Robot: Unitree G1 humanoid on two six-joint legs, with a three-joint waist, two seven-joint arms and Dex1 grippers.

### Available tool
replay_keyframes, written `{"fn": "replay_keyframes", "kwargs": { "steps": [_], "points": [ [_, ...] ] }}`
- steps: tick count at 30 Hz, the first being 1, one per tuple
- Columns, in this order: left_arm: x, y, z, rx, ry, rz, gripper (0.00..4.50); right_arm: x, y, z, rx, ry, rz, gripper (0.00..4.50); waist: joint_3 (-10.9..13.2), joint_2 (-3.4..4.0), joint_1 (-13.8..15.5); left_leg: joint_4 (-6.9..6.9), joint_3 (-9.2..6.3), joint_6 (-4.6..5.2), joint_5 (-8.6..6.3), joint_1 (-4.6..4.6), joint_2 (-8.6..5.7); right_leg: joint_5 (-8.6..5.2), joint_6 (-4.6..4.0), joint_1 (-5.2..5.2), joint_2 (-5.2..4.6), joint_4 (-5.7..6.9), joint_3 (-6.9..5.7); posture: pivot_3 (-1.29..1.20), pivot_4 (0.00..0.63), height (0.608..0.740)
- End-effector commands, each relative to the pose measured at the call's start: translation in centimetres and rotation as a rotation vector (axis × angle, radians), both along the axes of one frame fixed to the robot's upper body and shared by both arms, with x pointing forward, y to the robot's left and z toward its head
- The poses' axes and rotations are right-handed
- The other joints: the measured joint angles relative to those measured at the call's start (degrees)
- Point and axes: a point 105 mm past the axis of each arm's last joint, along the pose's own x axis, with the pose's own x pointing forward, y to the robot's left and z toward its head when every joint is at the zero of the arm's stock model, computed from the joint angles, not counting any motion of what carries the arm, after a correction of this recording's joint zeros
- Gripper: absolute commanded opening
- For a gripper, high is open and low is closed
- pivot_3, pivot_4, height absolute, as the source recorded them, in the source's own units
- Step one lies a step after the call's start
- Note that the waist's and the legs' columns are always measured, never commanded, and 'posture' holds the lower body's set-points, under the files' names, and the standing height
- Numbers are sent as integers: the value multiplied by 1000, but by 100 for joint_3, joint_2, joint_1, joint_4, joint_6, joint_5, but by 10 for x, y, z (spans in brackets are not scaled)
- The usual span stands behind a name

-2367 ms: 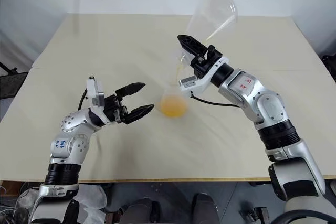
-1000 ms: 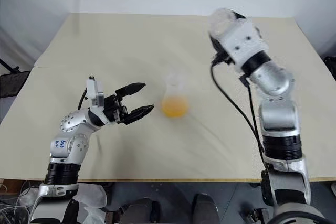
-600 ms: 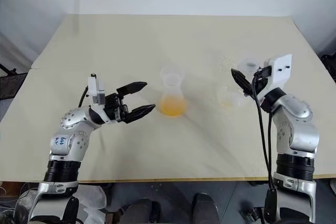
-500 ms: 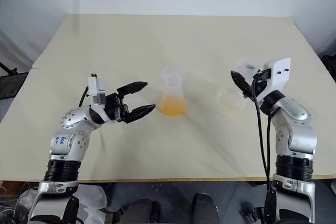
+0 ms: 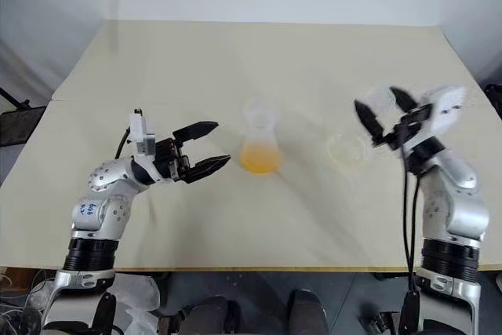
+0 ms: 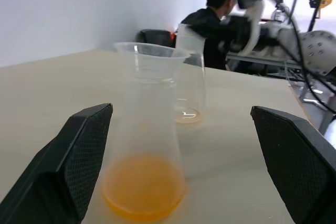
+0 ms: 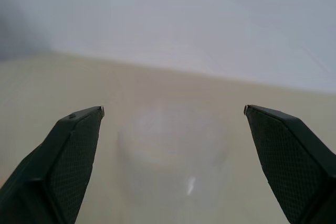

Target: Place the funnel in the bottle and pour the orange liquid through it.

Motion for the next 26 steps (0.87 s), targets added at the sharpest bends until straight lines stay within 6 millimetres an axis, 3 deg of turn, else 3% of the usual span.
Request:
{"fn": "replay_keyframes", "kwargs": {
  "steps": [1,3,5,7,11,22,26],
  "points": [
    [1,4,5,28,-15,11,4500,-13,-4,35,-5,-124,-7,4482,0,0,-3,0,0,0,0,0,1,0,0,0,0,0,0,0,150,740],
    [2,6,2,63,-15,29,4500,-21,-1,47,-18,-181,22,4482,0,0,-6,0,2,-1,0,1,2,0,0,0,2,0,0,0,150,740],
    [1,11,-1,106,-29,48,4500,-35,15,51,-83,-215,129,4482,0,0,-5,-1,2,-1,1,1,3,0,0,-1,2,0,-1,0,150,740],
    [1,17,-2,131,-40,63,4500,-45,33,43,-169,-169,229,4482,0,0,-1,-3,2,-1,1,0,2,0,0,-1,2,-1,-1,0,150,740],
    [-4,40,-5,204,-67,107,4500,-80,60,0,-291,-30,485,4482,0,-3,31,-6,-1,-1,0,-1,1,0,0,5,1,-1,-12,0,150,740],
    [-16,74,-40,305,-56,214,4500,-113,48,-106,-505,300,633,4482,1,-5,167,1,10,0,0,2,-2,0,0,11,-1,-16,-2,0,150,740],
    [-22,79,-43,317,-67,236,4500,-111,44,-113,-483,284,593,4482,2,-5,164,1,9,0,0,3,1,0,0,11,-1,-17,-4,0,150,740]
  ]
}}
